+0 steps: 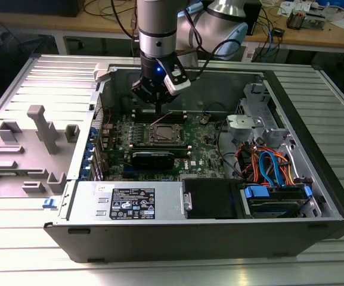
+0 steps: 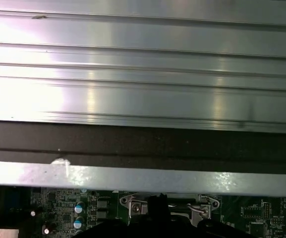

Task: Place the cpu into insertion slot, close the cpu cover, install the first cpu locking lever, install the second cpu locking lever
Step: 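Install the first cpu locking lever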

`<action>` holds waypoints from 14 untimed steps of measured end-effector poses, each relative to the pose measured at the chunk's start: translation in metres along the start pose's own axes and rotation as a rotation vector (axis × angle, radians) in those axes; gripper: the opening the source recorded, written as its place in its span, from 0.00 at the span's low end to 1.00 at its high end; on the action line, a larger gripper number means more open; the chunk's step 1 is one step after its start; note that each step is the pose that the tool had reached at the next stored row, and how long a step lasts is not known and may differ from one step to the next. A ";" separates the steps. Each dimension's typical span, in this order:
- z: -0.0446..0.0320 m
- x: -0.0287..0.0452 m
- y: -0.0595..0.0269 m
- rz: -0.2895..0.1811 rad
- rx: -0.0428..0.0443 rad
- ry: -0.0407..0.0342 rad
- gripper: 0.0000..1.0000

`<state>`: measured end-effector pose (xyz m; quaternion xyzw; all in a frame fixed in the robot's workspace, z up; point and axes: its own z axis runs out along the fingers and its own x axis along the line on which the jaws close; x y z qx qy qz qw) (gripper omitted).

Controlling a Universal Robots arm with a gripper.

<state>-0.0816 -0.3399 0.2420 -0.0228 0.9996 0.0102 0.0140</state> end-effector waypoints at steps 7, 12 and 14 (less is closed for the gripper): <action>0.0065 -0.0052 0.0011 0.000 0.0000 0.0000 0.11; 0.0079 -0.0090 0.0026 0.000 0.0024 0.0001 0.11; 0.0083 -0.0114 0.0034 0.000 0.0045 0.0002 0.11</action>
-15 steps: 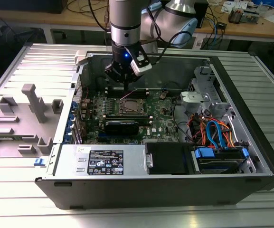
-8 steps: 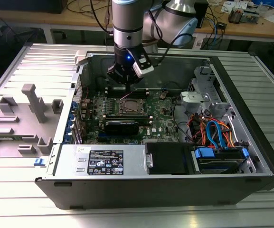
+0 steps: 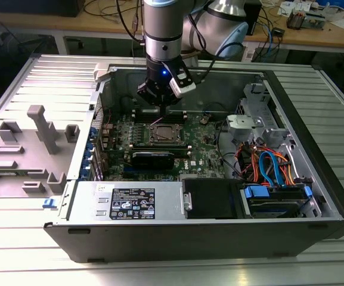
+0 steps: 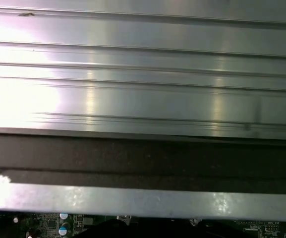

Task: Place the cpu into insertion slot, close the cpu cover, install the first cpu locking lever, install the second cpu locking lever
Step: 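Install the first cpu locking lever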

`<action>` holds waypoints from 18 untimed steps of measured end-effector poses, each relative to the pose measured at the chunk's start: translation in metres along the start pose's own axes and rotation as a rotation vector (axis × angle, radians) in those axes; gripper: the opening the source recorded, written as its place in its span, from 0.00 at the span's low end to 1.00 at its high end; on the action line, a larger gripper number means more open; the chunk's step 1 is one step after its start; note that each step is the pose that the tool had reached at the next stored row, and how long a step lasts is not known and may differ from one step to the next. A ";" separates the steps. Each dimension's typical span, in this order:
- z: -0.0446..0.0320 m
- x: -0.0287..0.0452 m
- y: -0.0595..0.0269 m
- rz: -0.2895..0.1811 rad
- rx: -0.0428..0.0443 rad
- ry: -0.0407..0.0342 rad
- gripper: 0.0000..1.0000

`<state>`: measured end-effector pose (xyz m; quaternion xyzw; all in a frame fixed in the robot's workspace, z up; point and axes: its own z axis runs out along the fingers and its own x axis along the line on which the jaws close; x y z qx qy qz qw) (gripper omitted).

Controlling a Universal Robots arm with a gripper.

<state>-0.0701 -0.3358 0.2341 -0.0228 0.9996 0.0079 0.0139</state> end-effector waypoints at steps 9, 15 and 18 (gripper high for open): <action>0.0036 -0.0100 0.0023 0.000 0.0003 0.0001 0.11; 0.0091 -0.0148 0.0021 0.000 0.0003 0.0000 0.11; 0.0125 -0.0177 0.0018 0.000 0.0004 0.0000 0.11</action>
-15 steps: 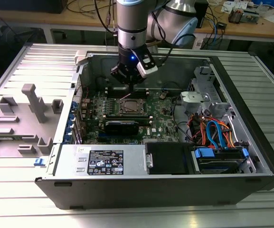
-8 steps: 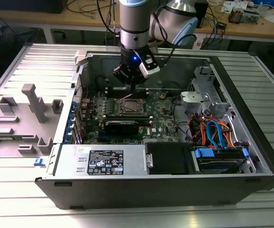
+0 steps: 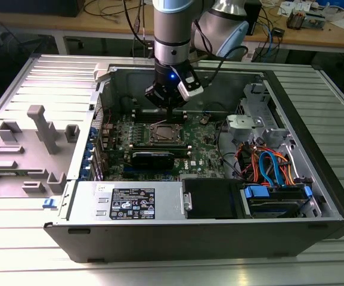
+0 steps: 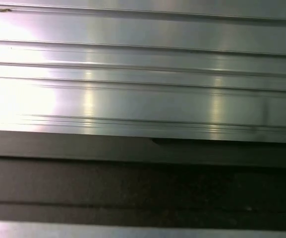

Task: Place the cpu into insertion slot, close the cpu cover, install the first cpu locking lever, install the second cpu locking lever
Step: 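Install the first cpu locking lever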

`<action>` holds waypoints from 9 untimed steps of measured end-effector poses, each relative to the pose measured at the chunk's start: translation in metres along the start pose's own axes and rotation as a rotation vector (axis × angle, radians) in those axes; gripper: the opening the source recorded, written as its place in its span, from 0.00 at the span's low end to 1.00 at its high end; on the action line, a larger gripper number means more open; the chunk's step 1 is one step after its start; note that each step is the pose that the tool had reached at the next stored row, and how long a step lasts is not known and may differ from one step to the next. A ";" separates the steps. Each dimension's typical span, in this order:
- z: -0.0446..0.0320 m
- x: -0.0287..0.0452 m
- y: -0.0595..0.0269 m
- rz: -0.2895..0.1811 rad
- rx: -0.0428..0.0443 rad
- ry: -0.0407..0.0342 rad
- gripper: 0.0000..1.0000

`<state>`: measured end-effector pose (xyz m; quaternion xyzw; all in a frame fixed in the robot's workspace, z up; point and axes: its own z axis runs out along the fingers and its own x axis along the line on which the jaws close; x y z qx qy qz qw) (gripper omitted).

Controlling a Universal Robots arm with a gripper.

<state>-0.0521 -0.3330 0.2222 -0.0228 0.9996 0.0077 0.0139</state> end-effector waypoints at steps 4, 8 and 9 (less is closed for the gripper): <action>0.0044 -0.0016 -0.0001 0.000 0.0000 0.0000 0.11; 0.0080 -0.0018 -0.0002 0.000 0.0000 0.0000 0.11; 0.0088 -0.0019 -0.0002 0.000 0.0000 0.0000 0.11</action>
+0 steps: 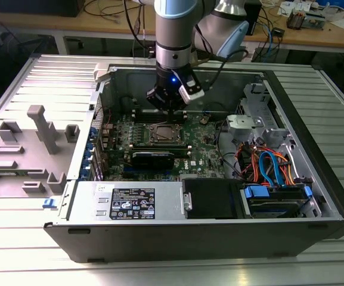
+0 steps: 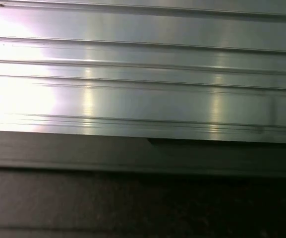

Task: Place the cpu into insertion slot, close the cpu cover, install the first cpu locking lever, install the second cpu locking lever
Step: 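Install the first cpu locking lever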

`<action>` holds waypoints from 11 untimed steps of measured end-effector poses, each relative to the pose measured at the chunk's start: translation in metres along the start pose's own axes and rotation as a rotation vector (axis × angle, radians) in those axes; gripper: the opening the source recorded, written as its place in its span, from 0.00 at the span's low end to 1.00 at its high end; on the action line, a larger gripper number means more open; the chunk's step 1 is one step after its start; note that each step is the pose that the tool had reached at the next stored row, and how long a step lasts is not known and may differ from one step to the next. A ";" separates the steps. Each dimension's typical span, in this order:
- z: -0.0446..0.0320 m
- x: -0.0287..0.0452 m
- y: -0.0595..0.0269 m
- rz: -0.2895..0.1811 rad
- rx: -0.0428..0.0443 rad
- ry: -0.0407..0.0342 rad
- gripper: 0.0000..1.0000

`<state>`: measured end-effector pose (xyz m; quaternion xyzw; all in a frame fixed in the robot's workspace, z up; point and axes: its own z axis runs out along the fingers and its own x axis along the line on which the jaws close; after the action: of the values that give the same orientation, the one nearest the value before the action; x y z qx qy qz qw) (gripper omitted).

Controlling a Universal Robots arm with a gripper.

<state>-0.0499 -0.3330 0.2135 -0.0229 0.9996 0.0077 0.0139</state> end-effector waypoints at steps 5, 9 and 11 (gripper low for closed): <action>0.0055 -0.0017 -0.0002 0.000 0.0001 0.0000 0.11; 0.0065 -0.0020 -0.0002 0.001 0.0003 0.0001 0.11; 0.0066 -0.0020 -0.0002 0.001 0.0002 0.0000 0.11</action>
<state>-0.0478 -0.3329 0.2069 -0.0225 0.9996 0.0077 0.0139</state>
